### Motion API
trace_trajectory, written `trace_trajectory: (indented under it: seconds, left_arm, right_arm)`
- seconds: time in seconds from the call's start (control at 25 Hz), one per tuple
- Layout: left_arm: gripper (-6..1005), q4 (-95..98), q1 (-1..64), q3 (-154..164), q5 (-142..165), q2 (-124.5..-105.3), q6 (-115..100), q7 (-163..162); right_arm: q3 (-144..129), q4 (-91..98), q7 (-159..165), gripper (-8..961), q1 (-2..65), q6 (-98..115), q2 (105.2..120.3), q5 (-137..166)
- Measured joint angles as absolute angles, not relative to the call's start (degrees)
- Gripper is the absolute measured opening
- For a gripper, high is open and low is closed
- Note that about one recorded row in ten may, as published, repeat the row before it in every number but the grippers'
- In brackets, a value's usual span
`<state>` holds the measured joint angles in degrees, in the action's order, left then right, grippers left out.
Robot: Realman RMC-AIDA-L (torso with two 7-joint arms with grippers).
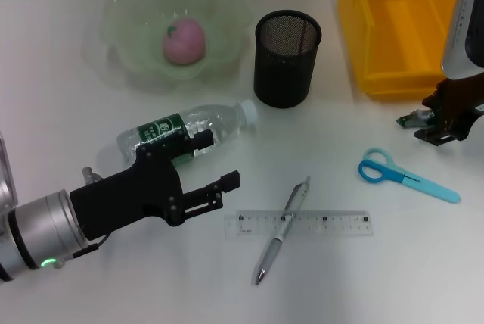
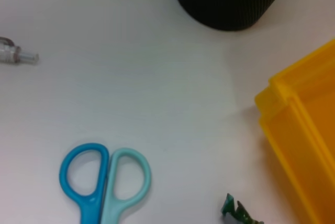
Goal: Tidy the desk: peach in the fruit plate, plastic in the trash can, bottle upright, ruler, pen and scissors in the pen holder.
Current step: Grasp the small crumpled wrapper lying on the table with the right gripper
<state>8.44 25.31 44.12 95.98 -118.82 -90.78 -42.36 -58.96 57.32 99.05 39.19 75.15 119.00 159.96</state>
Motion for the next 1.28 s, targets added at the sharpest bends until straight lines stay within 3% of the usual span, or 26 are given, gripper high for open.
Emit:
trace_trajectory:
  seconds: [0.24, 0.32, 0.76, 1.28]
  left_arm:
    - [769, 8.44, 25.42, 44.12, 95.97, -118.74, -90.83, -42.41]
    - [769, 8.44, 25.41, 44.12, 95.98, -118.74, -90.89, -42.44]
    - [769, 8.44, 25.49, 44.12, 95.81, -118.74, -91.13, -42.54]
    - [769, 8.44, 25.65, 44.12, 95.70, -118.74, -91.42, -42.62]
  right_arm:
    - [-59.57, 56.09, 99.08, 566, 39.14, 72.94, 119.00, 159.97]
    - [-59.59, 55.72, 99.12, 478, 39.23, 72.74, 119.00, 159.98]
    - [-59.59, 55.13, 99.22, 416, 39.22, 72.21, 119.00, 160.05]
    - [-59.13, 55.91, 99.23, 175, 39.19, 73.18, 119.00, 159.87]
